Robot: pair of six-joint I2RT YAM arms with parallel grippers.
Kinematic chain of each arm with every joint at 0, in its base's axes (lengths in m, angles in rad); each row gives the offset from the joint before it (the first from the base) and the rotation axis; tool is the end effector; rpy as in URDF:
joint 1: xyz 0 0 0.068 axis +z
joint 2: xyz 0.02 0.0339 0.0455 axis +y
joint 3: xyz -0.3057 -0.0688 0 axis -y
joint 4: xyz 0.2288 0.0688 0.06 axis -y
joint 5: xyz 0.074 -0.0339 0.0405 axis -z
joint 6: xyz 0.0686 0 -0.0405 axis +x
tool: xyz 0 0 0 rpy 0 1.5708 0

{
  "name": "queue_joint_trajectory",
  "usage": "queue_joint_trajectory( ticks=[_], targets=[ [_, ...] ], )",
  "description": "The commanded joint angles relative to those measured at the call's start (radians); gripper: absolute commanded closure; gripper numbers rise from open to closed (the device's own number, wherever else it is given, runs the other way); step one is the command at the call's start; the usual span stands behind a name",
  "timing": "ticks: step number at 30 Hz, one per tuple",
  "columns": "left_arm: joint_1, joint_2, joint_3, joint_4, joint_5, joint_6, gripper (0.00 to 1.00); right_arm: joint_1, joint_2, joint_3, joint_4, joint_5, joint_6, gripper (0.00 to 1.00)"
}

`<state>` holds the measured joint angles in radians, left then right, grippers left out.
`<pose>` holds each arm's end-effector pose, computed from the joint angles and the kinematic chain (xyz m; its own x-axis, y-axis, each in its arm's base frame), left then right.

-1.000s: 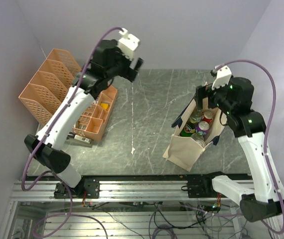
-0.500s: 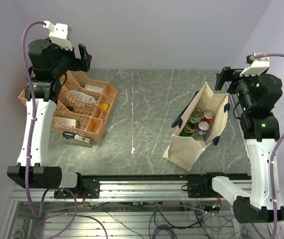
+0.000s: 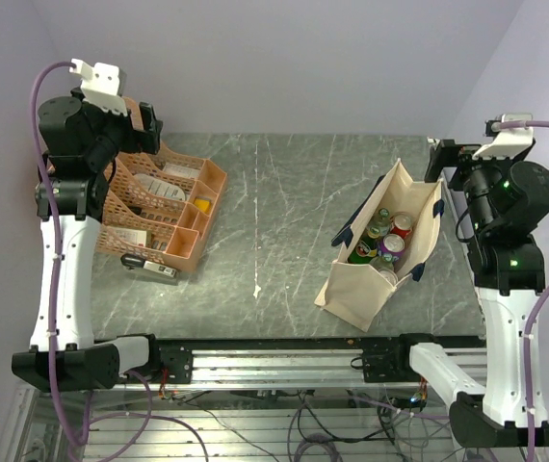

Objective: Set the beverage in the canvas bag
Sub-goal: Reset both arms

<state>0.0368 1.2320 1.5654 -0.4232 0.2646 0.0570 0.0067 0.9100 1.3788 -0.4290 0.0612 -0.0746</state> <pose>0.2551 -0.0086 0.5208 -0.0767 0.0522 -0.9957 0.2295 0.9727 0.0333 0.1518 -0.0032 0.5174 0.0356 -0.0742 -0.9966 0.0572 0.9958 -0.0720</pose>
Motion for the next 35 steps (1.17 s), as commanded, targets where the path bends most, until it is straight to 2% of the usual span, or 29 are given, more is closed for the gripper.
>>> queue_joint_trajectory(
  ticks=[1, 9, 35],
  targets=[
    [0.005, -0.038, -0.032, 0.023, 0.02, 0.021, 0.01, -0.005, -0.045, -0.036, 0.0, 0.035, -0.026, 0.0],
    [0.005, -0.047, -0.037, 0.025, 0.05, 0.01, 0.01, -0.005, -0.098, -0.09, 0.008, 0.051, -0.043, 0.0],
    [0.002, -0.06, -0.115, 0.058, 0.051, 0.044, 0.01, -0.005, -0.07, -0.11, 0.029, 0.084, -0.04, 0.0]
  ],
)
